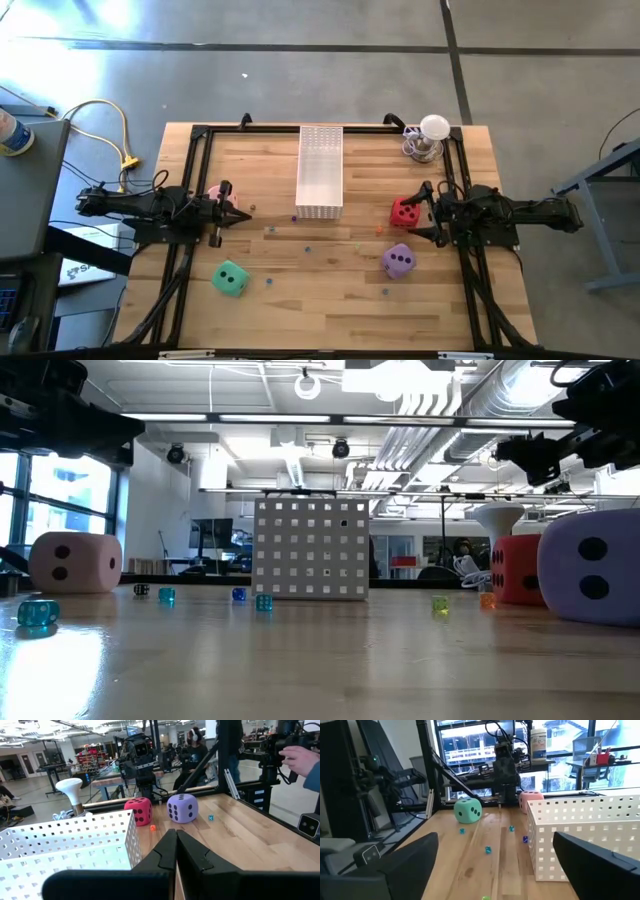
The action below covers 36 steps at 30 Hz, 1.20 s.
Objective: Pick & Place Dice
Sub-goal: Put the large red die into the bin
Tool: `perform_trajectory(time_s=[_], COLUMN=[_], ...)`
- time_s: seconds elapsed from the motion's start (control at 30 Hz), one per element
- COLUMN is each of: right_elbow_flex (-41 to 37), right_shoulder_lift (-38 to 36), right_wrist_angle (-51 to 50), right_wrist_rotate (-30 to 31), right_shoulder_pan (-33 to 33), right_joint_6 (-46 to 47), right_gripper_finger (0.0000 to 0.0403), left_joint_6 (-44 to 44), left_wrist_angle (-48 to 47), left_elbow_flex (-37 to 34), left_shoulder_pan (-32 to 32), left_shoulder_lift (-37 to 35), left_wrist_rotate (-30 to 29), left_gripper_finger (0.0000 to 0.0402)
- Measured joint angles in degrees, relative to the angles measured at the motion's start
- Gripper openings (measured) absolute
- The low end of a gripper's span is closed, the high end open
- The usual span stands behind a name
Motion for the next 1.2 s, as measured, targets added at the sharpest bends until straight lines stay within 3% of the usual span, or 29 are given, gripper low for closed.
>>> perform_trajectory(time_s=[0.53, 0.7, 1.2], right_elbow_flex=[0.0, 0.0, 0.0], right_shoulder_lift=[0.0, 0.0, 0.0], right_wrist_angle=[-0.7, -0.6, -0.8], right_wrist_rotate=[0.3, -0.2, 1.5], right_shoulder_pan=[0.0, 0.0, 0.0], right_joint_6=[-2.1, -7.9, -7.7], right_gripper_finger=[0.04, 0.04, 0.04], left_joint_6=[0.0, 0.0, 0.0], left_wrist_angle=[0.0, 0.0, 0.0], left_elbow_flex=[0.0, 0.0, 0.0], left_shoulder_pan=[0.0, 0.0, 0.0], left_shoulder_lift=[0.0, 0.0, 0.0], left_wrist_rotate=[0.0, 0.0, 0.0], left_gripper_finger=[0.0002, 0.0002, 0.0002])
